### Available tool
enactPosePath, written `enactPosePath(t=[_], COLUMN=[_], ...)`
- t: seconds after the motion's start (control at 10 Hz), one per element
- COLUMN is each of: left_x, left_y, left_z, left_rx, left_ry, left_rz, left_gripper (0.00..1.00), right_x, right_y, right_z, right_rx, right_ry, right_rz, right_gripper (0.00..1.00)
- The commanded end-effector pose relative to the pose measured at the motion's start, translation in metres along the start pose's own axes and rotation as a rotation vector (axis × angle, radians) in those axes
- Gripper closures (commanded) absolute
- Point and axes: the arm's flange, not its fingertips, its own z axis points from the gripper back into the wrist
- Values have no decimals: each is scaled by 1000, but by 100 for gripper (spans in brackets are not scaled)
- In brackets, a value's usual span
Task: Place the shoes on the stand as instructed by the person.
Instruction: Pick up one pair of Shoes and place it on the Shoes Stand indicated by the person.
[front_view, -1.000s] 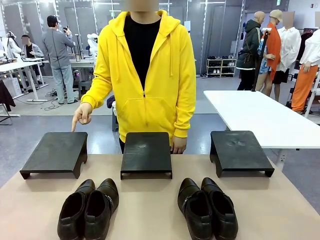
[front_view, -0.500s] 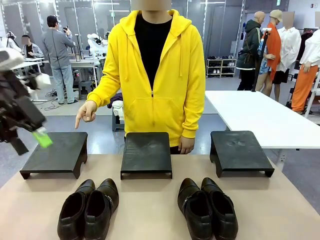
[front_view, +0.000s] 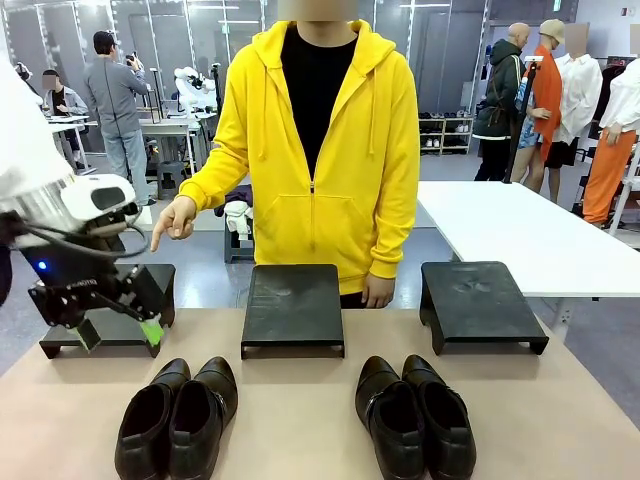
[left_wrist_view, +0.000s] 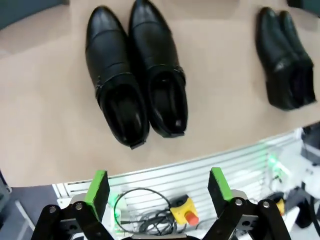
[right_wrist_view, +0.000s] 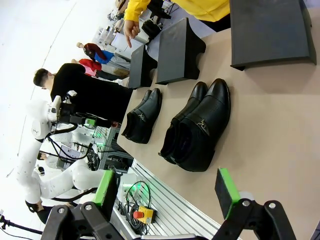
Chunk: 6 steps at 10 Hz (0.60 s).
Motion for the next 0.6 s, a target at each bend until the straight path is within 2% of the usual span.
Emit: enactPosePath(t=[0.0,0.5], left_x=[-2,-3], left_y=[1,-7], left_z=[-27,-89], left_rx=[67,132], left_ry=[-16,-100], left_rz=[84,170], left_gripper=[0,0], right_x=[1,1], right_y=[1,1], right_z=[2,2], right_rx=[10,10], right_ry=[-3,-3], right_rz=[10,10], right_gripper=[0,0])
